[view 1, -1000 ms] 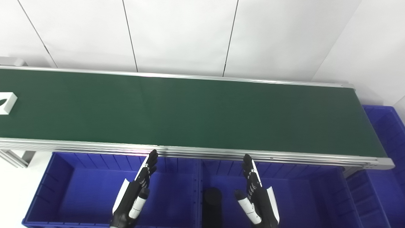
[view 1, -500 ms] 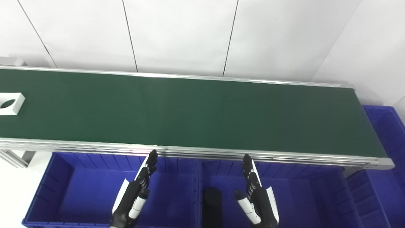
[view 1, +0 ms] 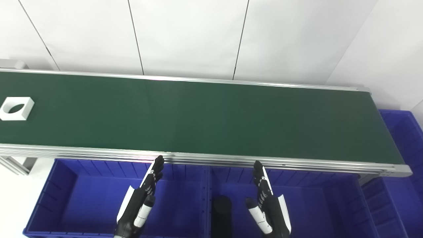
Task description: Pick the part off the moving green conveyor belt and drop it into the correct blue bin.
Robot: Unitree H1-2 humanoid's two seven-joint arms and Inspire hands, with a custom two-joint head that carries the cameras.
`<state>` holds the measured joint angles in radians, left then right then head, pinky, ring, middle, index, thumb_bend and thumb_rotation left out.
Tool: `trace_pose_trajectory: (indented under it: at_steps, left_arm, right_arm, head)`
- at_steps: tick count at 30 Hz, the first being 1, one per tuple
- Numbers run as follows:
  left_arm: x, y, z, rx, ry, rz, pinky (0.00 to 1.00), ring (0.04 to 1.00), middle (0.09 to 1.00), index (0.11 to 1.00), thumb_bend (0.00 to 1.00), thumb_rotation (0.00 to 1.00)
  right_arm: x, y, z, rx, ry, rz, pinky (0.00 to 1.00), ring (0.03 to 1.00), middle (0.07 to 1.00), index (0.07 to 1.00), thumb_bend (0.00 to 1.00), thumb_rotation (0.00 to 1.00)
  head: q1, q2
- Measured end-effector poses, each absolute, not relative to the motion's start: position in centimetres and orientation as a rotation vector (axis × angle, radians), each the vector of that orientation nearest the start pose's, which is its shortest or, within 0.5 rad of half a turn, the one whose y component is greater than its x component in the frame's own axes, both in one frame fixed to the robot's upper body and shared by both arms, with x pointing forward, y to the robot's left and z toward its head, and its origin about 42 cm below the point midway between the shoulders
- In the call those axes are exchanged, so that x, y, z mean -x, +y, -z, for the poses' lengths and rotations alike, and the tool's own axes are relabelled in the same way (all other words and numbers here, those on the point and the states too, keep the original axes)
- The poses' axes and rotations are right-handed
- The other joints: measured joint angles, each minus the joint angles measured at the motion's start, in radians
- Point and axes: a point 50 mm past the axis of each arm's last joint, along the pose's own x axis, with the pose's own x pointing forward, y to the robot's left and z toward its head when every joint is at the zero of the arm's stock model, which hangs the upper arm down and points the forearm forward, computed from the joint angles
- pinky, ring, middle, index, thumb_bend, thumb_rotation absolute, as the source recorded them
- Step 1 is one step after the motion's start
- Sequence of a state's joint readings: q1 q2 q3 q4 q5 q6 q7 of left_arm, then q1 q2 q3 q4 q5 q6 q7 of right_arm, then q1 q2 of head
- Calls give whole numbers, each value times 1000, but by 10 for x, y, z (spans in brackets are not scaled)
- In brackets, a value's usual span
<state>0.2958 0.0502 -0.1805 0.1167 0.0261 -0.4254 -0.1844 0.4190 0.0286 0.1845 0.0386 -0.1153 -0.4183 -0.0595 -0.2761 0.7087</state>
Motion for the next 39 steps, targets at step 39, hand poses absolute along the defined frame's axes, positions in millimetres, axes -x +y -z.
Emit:
trace_pose_trajectory:
  at_steps: [39]
  left_arm:
    - [-158,167,-13,-26,33,315,955,1000,1000,962,826,918]
  right_arm:
    - [-124,-189,-16,-47,77,-53,1000,1000,1000,1000,727,799]
  head:
    - [288,-170]
